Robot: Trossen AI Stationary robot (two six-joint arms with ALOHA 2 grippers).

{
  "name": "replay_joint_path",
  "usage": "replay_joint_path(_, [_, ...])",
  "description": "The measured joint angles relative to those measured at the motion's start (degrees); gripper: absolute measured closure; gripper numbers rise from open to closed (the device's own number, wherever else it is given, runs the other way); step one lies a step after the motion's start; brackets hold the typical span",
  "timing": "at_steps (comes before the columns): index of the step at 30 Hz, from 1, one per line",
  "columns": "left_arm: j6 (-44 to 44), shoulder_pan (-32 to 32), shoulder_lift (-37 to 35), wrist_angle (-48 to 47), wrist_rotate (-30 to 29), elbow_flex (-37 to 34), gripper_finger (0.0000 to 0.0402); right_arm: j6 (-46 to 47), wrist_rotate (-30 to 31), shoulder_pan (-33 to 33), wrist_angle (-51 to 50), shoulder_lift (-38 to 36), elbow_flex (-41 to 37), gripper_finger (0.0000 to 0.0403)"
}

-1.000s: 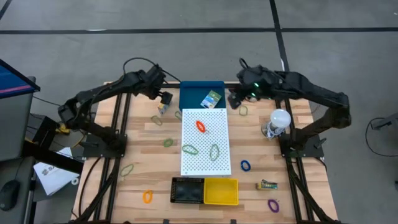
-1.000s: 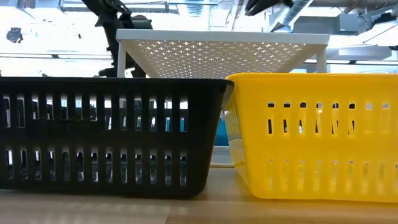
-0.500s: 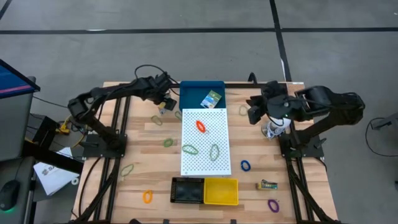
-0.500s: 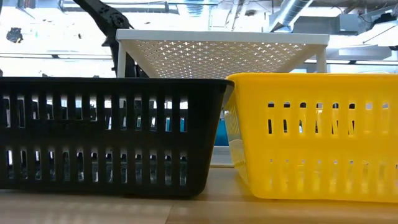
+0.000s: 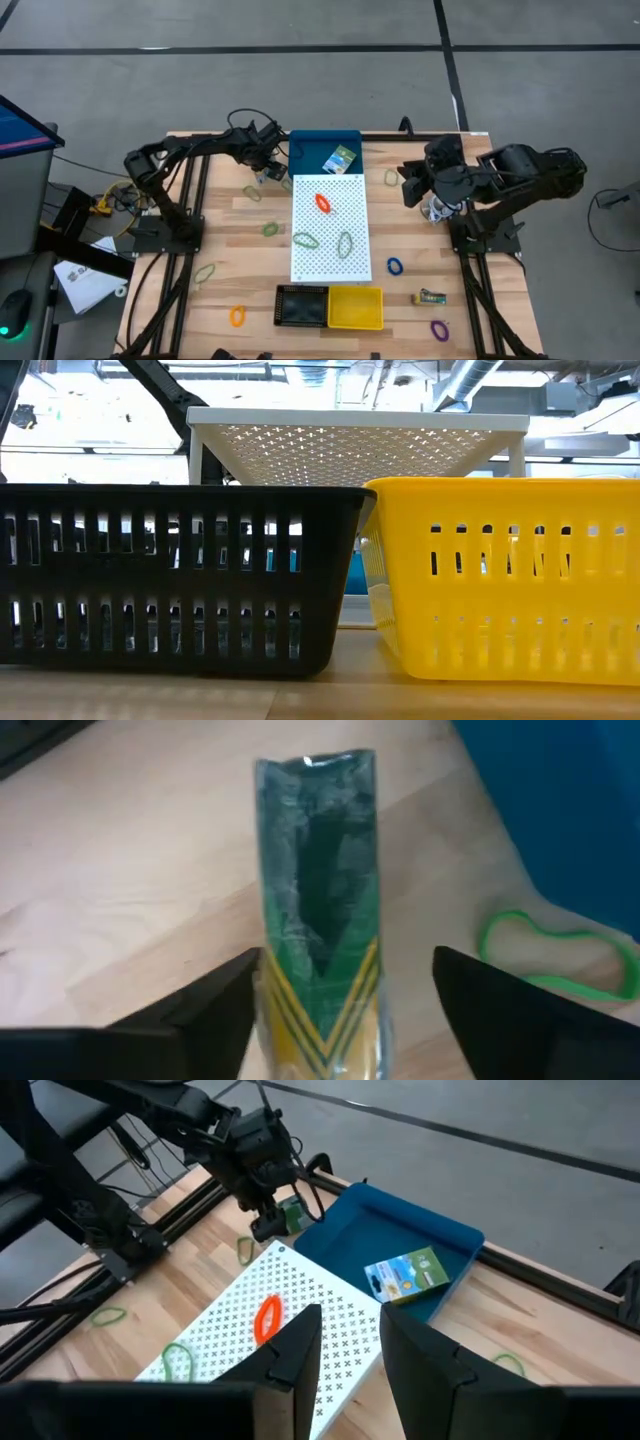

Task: Pick & Place Office Desk Supplies
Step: Put the crayon box into the blue bin

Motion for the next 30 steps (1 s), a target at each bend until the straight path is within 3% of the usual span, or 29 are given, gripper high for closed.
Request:
replay_joint_path(5, [0.0, 0.2, 0.0, 0.0, -3.7, 0.0, 0.0233, 0.2, 0.2, 0.4, 0.1, 0.0, 0.0, 0.03])
replay_joint_path(9, [0.4, 0.8, -0.4, 0.0, -3.3, 0.0, 0.0332, 0.5, 0.2, 0.3, 0.2, 0.0, 0.0, 0.03])
replay_joint_path(14, [-0.1, 1.9, -4.9, 0.5, -1.4, -0.1, 0.0332, 0.9, 0.2, 0.4, 0.2, 0.0, 0.0, 0.03])
replay_joint_path(19, [-4.4, 3.8, -13.6, 5.3, 6.3, -0.1, 0.0332, 1.2, 0.2, 0.4, 0.2, 0.0, 0.0, 0.03])
replay_joint_path(25, [-17.2, 4.2, -21.4, 20.8, 13.7, 0.0, 0.0332, 1.2, 0.2, 0.4, -0.3, 0.0, 0.0, 0.03])
replay_joint_path(30, [-29.4, 3.2, -19.8, 35.7, 17.3, 0.0, 0.0332, 0.2, 1.1, 0.4, -0.3, 0.0, 0.0, 0.03])
